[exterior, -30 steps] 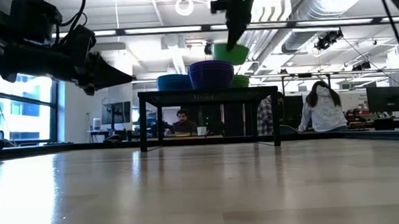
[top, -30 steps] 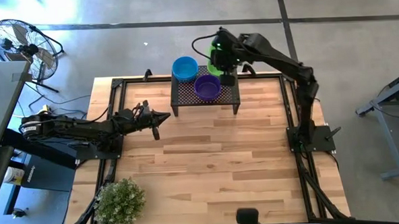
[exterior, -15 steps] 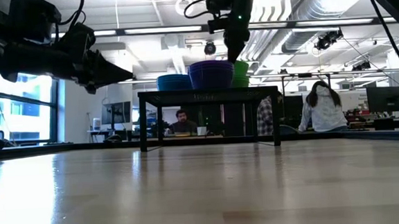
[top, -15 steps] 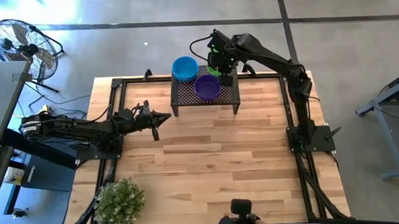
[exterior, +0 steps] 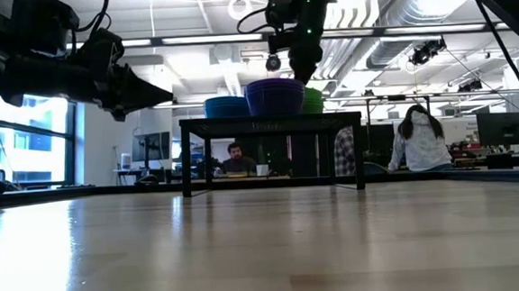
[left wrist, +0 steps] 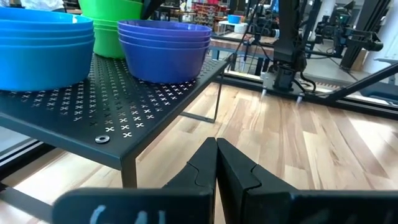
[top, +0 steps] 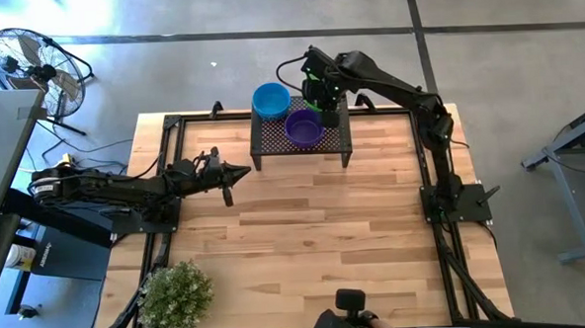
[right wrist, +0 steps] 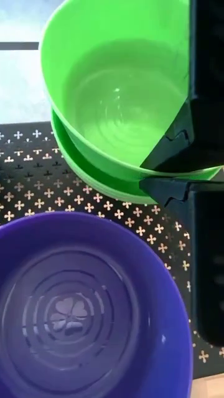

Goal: Pick & Place Mini bowls
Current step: Stack the green bowl on the green bowl on the shelf

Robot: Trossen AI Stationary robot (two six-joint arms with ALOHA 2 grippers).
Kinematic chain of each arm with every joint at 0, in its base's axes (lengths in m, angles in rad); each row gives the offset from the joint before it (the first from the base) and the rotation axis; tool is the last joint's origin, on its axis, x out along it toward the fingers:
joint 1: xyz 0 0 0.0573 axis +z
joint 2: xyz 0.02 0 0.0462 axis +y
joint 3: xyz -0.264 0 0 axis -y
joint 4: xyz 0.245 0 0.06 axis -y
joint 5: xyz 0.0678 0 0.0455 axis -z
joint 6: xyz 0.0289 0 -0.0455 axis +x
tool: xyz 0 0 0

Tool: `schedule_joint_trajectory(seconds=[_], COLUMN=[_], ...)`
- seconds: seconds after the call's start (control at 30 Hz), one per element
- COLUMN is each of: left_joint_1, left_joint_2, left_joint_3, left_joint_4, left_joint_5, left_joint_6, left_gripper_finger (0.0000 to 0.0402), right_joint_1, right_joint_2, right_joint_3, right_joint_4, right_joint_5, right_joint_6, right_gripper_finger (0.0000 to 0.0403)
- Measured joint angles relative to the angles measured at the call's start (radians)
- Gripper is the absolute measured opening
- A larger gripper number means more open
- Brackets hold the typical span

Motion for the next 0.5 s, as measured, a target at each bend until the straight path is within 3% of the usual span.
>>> schedule_joint_trajectory(seconds=[0.27,0.5], left_joint_1=[0.000,0.000], left_joint_2=[0.000,0.000], left_joint_3=[0.000,0.000], left_joint_4=[0.001,0.001], left_joint_5=[0.011,0.011], left_joint_6=[0.000,0.000], left_gripper_finger=[0.0000,0.0000], right_joint_1=[0.000,0.005], right_joint_2=[0.001,0.001], right_joint_3=[0.000,0.000], right_joint_4=[-0.001,-0.002], right_joint_5=[0.006,0.010], right_joint_6=[0.002,0.003], right_gripper_finger=[0.0028,0.0078])
